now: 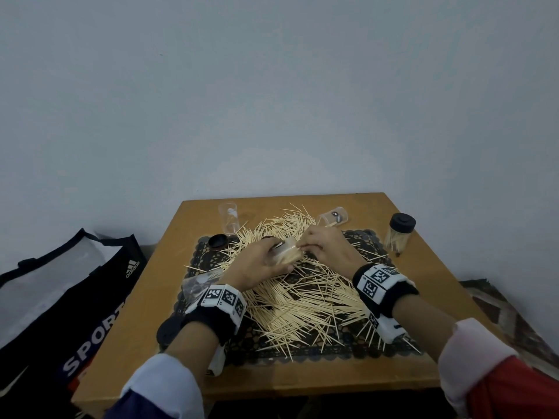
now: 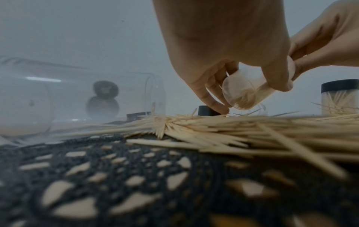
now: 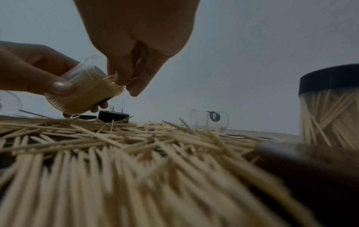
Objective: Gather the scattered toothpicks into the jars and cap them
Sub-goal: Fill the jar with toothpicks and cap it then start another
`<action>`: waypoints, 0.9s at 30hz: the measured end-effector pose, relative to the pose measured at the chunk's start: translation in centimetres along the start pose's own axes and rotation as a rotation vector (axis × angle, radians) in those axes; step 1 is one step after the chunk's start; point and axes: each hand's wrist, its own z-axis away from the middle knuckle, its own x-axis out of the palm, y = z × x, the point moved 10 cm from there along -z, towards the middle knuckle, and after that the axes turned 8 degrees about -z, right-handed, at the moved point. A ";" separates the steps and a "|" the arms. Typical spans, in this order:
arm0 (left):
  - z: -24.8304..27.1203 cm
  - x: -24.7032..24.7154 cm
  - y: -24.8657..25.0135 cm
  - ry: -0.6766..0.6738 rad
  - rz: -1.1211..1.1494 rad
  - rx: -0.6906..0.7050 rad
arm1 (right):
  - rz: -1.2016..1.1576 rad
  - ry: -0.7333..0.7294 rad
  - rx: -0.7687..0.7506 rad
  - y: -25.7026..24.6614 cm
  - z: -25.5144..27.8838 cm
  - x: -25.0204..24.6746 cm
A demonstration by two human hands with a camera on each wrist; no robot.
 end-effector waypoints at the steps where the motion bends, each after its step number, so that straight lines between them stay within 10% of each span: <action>1: 0.0 -0.1 0.2 0.004 0.002 0.010 | -0.002 0.005 -0.012 -0.2 0.0 -0.1; 27: 0.0 -0.2 0.8 0.013 0.019 0.077 | 0.053 0.075 -0.029 -0.1 0.1 -0.7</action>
